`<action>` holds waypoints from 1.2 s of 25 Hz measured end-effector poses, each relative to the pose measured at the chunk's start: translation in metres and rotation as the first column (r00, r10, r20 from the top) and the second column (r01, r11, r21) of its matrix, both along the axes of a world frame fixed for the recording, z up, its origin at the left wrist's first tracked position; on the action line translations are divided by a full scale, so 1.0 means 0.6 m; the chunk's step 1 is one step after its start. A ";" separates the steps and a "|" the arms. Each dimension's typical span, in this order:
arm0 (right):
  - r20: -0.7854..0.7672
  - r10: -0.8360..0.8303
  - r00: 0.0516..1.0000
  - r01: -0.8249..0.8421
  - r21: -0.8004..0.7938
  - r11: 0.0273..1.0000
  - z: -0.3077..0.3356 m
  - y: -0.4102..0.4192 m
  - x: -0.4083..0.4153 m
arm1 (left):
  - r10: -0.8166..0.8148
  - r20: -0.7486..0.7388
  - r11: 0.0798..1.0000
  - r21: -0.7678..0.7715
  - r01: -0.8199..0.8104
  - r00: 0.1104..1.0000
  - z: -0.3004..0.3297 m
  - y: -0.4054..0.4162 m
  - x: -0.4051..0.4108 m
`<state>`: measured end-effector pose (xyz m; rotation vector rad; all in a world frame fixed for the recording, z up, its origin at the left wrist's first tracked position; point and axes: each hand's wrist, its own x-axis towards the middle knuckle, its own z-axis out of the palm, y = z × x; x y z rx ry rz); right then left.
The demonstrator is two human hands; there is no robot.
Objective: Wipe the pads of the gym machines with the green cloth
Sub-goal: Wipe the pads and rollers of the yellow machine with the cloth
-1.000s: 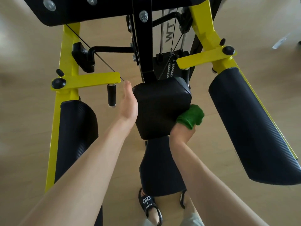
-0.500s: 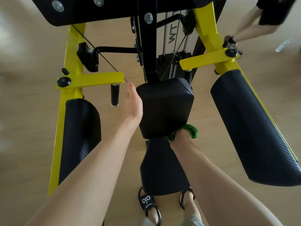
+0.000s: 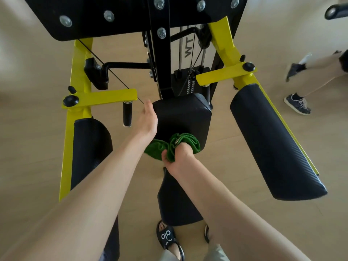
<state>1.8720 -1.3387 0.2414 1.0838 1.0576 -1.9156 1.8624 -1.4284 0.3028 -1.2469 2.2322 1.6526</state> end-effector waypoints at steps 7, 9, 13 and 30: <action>-0.475 0.378 0.795 -0.449 -0.043 0.892 0.081 0.130 -0.001 | -0.762 -0.138 0.530 -0.695 0.486 0.633 0.048 0.007 0.003; -0.544 0.390 0.743 -0.511 -0.086 0.855 0.121 0.170 -0.015 | -0.852 -0.146 0.505 -0.478 0.718 0.502 0.086 0.036 0.000; -0.544 0.494 0.678 -0.576 0.024 0.817 0.173 0.251 -0.045 | -0.860 -0.178 0.496 -0.062 0.866 0.479 0.130 0.091 -0.017; -0.562 0.580 0.590 -0.367 0.453 0.813 0.193 0.892 -0.163 | -0.977 0.036 0.198 -0.227 0.954 0.211 0.132 0.710 -0.211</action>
